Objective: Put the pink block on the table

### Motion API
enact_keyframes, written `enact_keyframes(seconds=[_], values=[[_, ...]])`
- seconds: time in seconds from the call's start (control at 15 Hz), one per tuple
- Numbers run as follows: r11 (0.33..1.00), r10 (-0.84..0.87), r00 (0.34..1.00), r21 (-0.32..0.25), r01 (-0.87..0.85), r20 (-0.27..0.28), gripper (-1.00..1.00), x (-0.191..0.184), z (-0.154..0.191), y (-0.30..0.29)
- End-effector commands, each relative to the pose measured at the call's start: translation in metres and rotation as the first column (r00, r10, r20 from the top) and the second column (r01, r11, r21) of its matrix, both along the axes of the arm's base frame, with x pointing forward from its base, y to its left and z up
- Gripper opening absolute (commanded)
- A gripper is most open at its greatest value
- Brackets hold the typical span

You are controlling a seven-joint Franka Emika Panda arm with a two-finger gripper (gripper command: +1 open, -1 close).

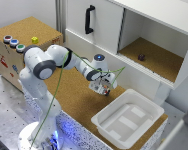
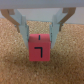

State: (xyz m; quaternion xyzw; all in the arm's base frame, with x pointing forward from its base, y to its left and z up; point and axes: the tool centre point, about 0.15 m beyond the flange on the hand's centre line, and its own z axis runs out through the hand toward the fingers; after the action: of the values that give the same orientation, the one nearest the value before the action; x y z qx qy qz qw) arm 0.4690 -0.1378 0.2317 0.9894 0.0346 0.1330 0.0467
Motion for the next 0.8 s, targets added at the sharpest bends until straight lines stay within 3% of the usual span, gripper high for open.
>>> enact_keyframes(seconds=[0.0, 0.33, 0.53, 0.73], values=[[0.999, -0.023, 1.000, 0.022, 0.023, -0.009, 1.00, -0.023, 0.043, 0.002], [0.997, 0.026, 1.000, 0.070, -0.025, -0.008, 1.00, -0.052, 0.086, 0.004], [0.986, 0.112, 0.992, 0.130, -0.103, -0.065, 1.00, -0.062, 0.113, 0.012], [0.985, 0.131, 0.988, 0.127, -0.121, -0.079, 1.00, -0.065, 0.123, 0.014]])
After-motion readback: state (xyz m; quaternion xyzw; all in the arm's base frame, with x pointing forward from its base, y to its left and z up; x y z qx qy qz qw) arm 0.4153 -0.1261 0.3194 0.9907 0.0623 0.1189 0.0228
